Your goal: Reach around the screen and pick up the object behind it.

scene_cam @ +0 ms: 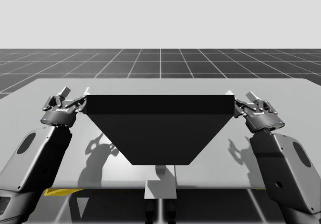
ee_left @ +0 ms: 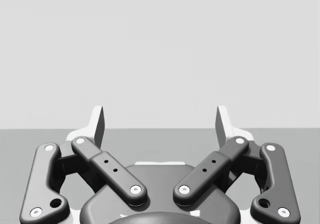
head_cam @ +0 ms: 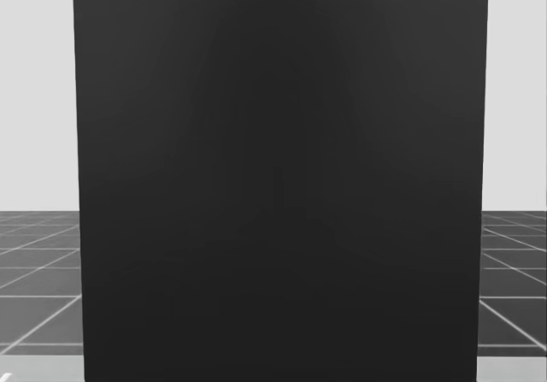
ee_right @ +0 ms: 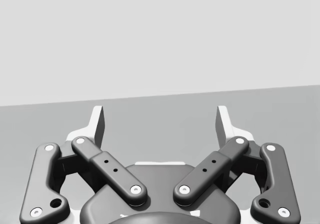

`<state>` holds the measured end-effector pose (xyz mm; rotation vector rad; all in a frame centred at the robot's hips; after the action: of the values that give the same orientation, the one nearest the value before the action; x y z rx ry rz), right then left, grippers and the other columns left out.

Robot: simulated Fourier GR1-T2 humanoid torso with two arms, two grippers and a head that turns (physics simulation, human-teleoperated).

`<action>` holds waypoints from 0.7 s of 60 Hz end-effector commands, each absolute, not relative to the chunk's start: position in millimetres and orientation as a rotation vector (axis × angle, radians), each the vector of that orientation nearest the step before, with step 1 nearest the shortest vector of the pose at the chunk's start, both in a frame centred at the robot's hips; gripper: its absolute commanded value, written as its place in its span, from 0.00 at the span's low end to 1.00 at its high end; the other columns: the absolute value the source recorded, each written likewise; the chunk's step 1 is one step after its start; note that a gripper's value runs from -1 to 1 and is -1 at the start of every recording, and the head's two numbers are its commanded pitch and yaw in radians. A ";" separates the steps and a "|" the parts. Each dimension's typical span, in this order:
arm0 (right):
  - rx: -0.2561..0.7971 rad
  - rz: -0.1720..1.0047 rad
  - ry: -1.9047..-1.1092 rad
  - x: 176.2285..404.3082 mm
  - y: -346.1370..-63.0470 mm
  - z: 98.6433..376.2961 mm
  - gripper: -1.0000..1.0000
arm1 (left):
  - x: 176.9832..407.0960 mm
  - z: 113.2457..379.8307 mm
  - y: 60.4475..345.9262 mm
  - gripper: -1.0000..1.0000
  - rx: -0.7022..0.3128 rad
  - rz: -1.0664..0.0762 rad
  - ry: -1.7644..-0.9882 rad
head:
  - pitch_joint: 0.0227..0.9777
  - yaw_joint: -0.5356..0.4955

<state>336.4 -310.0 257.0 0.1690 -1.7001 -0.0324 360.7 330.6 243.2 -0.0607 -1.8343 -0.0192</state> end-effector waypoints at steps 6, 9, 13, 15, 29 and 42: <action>0.174 -0.004 -1.711 333.6 -307.5 257.1 0.00 | 361.3 242.3 330.8 0.00 -0.062 -0.022 -1.830 | 0.04 0.53; 0.183 0.049 -1.714 332.9 -306.7 256.7 0.00 | 361.3 242.4 331.0 0.00 -0.073 -0.032 -1.821 | 0.04 0.53; 0.226 0.092 -1.688 332.3 -307.3 256.1 0.00 | 360.6 242.0 330.9 0.00 -0.111 -0.071 -1.784 | 0.04 0.53; 0.233 0.103 -1.687 332.0 -307.3 255.8 0.00 | 360.3 241.7 330.7 0.00 -0.124 -0.089 -1.774 | 0.04 0.53; 0.390 0.304 -1.695 323.5 -299.0 254.1 0.00 | 349.2 240.7 322.6 0.00 -0.277 -0.343 -1.720 | 0.05 0.52; 0.569 0.440 -1.672 315.7 -293.6 252.5 0.00 | 335.6 242.4 318.3 0.00 -0.397 -0.527 -1.679 | 0.05 0.52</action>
<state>324.9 -304.4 253.0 0.4571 -1.6871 0.3464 347.0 328.5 243.8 -0.3137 -1.7116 -0.4029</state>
